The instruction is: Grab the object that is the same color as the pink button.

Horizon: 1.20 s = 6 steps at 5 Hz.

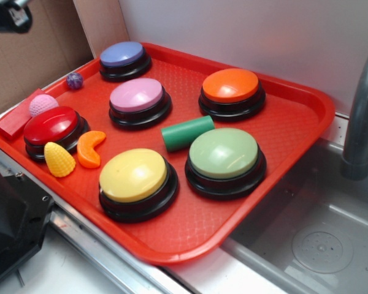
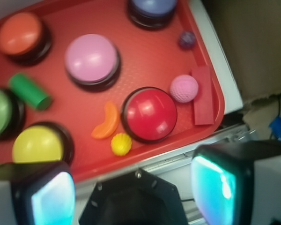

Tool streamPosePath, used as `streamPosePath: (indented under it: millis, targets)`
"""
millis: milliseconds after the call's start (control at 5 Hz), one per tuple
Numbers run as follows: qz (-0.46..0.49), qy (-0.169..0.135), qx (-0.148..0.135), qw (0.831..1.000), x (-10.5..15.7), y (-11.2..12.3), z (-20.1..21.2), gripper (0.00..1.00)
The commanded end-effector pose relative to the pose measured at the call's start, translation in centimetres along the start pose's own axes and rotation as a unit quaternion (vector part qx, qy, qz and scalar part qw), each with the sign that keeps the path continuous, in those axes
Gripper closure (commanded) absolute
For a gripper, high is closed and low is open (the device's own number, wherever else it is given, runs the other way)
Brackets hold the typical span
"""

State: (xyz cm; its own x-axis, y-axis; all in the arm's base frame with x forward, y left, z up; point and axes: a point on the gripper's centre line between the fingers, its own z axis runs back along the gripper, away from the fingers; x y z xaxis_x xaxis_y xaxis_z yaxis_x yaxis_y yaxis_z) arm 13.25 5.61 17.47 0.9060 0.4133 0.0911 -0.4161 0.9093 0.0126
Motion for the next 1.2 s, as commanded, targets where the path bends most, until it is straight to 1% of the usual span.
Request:
streamPosePath:
  millis: [0,200,400,600,800,1000]
  targets:
    - [0.155,-0.024,0.044,0.987,2.2,4.1,-4.5,0.00]
    - [0.214,-0.045,0.093,0.971,3.0,5.6,-6.2,0.00]
    - [0.255,-0.044,0.113,0.959,4.0,6.4,-8.2,0.00]
    - [0.288,-0.031,0.120,0.950,4.4,7.2,-10.0,0.00]
    - [0.293,-0.013,0.121,0.948,4.8,7.6,-12.3,0.00]
    - [0.297,-0.012,0.127,0.946,4.8,7.8,-13.5,0.00]
